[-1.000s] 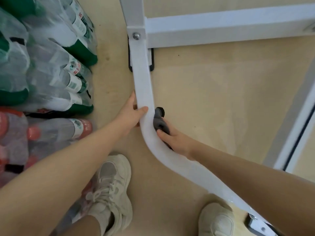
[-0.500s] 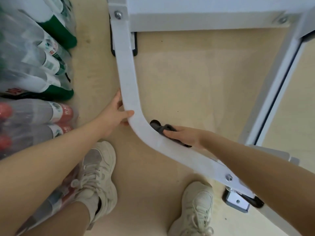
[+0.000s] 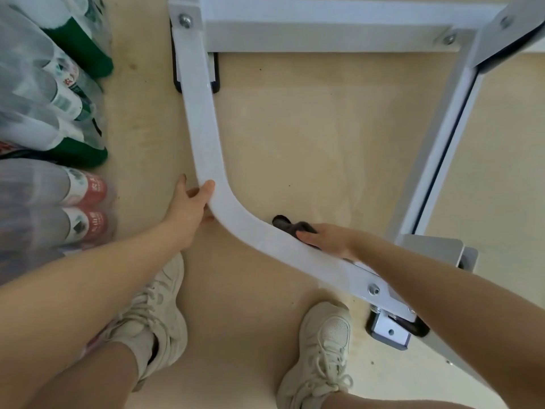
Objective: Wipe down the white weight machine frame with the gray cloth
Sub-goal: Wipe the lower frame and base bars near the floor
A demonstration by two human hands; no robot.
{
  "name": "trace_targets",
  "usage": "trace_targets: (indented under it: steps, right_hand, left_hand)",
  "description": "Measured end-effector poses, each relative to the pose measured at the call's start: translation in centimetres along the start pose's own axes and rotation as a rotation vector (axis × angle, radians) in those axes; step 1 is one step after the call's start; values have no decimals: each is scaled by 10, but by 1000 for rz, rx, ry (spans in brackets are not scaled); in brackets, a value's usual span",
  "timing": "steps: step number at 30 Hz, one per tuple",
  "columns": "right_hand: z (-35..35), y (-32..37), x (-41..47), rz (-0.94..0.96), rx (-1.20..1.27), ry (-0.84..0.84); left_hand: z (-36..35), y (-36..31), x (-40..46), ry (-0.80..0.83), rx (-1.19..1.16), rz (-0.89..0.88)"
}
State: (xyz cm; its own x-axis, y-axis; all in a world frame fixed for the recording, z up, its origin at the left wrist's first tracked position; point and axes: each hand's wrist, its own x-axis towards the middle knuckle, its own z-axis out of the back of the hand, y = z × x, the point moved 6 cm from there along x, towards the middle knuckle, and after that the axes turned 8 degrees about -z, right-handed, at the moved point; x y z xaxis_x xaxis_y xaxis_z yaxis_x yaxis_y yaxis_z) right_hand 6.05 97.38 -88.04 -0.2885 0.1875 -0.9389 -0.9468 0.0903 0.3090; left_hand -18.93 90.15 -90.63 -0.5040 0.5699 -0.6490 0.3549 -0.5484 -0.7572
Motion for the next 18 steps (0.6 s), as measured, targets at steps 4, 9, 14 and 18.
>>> trace_targets:
  steps: [4,9,14,18]
  right_hand:
    - [-4,4,0,28,97,1]
    - [-5,-4,0,56,133,7]
    - [11,-25,-6,-32,-157,-115]
    - [5,49,10,152,50,-174]
  left_hand:
    - [-6,6,-7,-74,-73,-40]
    - [-7,6,-10,93,-83,-68]
    - [-6,-1,-12,130,-69,-84]
    - [-5,-20,-8,229,59,-117]
